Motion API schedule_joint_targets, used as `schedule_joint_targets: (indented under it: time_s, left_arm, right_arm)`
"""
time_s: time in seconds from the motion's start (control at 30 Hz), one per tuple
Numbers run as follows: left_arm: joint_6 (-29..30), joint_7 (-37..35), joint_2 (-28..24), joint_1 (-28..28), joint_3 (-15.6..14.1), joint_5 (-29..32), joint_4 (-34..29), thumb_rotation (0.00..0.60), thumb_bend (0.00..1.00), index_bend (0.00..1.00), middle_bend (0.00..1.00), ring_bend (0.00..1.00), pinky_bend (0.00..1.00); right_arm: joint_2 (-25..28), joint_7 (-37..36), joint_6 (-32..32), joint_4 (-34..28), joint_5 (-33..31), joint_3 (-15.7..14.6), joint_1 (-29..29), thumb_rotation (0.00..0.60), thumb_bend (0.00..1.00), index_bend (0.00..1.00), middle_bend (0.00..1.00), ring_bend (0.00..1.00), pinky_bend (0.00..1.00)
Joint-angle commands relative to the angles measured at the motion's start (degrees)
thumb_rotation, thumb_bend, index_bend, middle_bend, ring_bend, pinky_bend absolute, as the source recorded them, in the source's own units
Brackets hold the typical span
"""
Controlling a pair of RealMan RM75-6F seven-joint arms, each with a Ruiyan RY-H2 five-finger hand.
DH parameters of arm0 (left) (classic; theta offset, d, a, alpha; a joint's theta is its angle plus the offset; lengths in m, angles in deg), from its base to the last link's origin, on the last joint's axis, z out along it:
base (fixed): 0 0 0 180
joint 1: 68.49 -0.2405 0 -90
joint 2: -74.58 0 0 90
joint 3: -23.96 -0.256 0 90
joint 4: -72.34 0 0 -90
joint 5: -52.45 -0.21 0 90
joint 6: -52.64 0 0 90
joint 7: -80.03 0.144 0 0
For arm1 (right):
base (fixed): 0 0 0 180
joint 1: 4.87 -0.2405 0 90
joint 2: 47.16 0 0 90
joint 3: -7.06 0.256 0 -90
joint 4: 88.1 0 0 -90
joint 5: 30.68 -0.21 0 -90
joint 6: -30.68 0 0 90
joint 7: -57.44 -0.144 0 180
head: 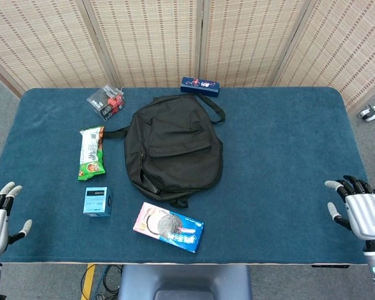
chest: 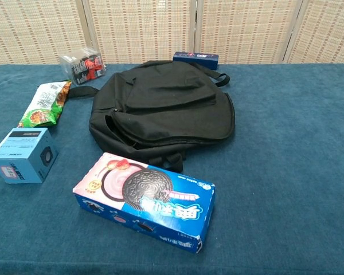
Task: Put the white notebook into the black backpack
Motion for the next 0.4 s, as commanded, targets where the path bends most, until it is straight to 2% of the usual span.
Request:
schedule_joint_targets:
  time_s: [0.03, 0.4]
  left_arm:
    - [0.6, 0.0, 0.8, -1.0, 0.1, -2.0, 0.3, 0.6, 0.28, 0.2, 0.1, 0.15, 0.0]
    - [0.8, -1.9, 3.4, -2.8, 1.7, -6.9, 2.8, 0.6, 0.28, 0.2, 0.1, 0.15, 0.0]
  right_arm:
    - [0.0, -0.2, -0.4, 0.0, 0.4, 0.3, 0.4, 0.6, 0.35, 0.3, 0.33, 0.18, 0.23]
    - [0.3, -1.4, -1.7, -0.4, 2.2, 0.9, 1.7, 0.6, 0.35, 0.3, 0.33, 0.18, 0.25]
